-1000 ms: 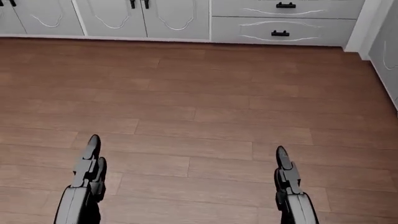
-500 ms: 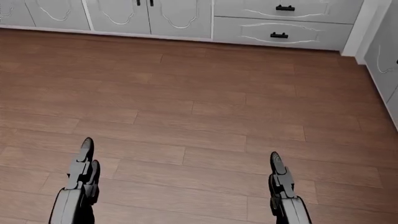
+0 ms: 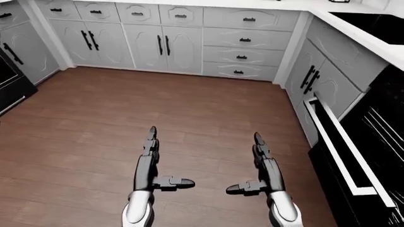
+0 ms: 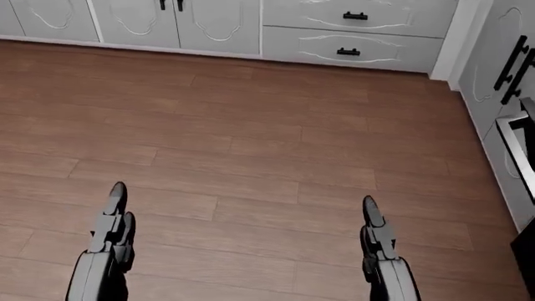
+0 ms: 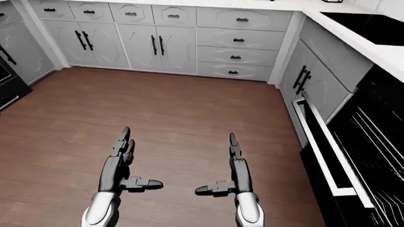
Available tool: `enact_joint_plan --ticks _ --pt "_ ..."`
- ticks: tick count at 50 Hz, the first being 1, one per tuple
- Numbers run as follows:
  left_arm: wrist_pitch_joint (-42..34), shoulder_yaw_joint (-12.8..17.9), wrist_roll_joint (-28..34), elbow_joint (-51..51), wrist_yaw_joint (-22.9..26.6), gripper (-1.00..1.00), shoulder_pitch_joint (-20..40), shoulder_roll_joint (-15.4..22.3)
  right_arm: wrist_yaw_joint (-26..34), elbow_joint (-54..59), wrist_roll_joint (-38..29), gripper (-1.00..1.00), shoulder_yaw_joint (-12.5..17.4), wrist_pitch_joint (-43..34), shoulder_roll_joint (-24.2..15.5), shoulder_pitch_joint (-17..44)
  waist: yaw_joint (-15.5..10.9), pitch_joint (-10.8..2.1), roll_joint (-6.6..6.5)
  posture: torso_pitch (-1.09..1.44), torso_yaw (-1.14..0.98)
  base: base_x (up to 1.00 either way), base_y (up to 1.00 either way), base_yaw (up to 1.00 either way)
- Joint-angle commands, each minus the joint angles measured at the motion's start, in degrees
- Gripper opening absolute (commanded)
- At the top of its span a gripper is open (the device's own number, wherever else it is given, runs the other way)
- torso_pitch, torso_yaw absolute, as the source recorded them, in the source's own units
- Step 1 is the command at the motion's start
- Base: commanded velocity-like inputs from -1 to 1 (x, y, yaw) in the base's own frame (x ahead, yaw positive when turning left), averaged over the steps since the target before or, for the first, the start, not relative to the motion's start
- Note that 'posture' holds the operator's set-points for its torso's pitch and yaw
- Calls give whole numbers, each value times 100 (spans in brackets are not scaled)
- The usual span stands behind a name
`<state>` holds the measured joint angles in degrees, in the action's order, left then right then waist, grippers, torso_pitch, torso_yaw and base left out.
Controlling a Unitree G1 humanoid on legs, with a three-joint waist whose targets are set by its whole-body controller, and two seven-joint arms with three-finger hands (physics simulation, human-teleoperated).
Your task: Close the dishwasher door
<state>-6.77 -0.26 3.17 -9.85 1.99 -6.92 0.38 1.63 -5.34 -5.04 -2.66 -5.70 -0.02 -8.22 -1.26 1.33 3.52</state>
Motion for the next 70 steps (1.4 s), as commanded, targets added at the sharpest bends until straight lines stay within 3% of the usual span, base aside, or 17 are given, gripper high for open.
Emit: enact_joint_plan --ticks 1,3,15,16,17,21,23,25,26,35,39,46,48,54,57,59,70 --pt "163 -45 -11 -186 16 100 67 -10 -25 -154 -4 100 41 115 -16 57 1 -136 90 0 0 0 -34 0" --pt "189 -45 -7 -153 12 100 70 -9 -26 -153 -5 100 42 112 -16 59 50 18 -46 0 0 0 -34 0" --pt "168 -17 -20 -182 15 100 82 -4 -29 -170 1 100 52 127 -17 29 11 53 -855 0 0 0 -34 0" --pt "173 -17 -18 -170 14 100 85 -3 -30 -157 2 100 55 144 -18 23 -58 86 -622 0 0 0 -34 0" --pt "176 -15 -19 -162 15 100 88 -3 -30 -141 4 100 57 158 -18 21 9 60 -730 0 0 0 -34 0" --pt "180 -17 -15 -147 13 100 96 -4 -10 -162 39 100 54 159 -12 7 63 -33 -671 0 0 0 -24 -8" --pt "179 -17 -15 -144 13 100 97 -5 -3 -164 51 100 51 165 -11 -1 14 61 -287 0 0 0 0 -32" --pt "168 -16 -15 -160 13 100 97 -4 -6 -176 57 100 53 157 -11 -5 76 -64 183 0 0 0 0 -32" --pt "162 -16 -16 -167 13 100 96 -4 -4 -181 59 100 50 158 -10 -10 156 -39 -23 0 0 0 0 -32" --pt "181 -18 -14 -140 8 100 103 -6 -29 -184 59 100 40 169 -7 -23 173 101 -431 0 0 0 0 -40" --pt "164 -27 -13 -170 11 100 94 -7 -43 -219 48 100 31 132 -6 -11 100 71 -876 0 0 0 0 -29" --pt "148 -33 -11 -194 17 100 82 -6 -37 -166 34 100 22 109 -12 43 124 -185 -407 0 0 0 -2 0" --pt "149 -33 -15 -192 20 100 80 -6 -34 -172 30 100 20 100 -12 46 70 -52 -442 0 0 0 -20 0" --pt "153 -31 -11 -201 18 100 72 -5 -18 -156 37 100 26 112 -16 41 33 -96 -451 0 0 0 -21 0" --pt "153 -18 -17 -195 18 100 79 -2 -26 -149 31 100 28 121 -13 38 33 -24 -321 0 0 0 -34 0" --pt "156 -15 -18 -187 18 100 83 -2 -26 -152 28 100 24 120 -12 36 55 -121 -33 0 0 0 -37 0" --pt "138 2 -29 -206 22 100 98 1 -27 -163 30 100 23 123 -11 22 35 37 -348 0 0 0 -31 0"
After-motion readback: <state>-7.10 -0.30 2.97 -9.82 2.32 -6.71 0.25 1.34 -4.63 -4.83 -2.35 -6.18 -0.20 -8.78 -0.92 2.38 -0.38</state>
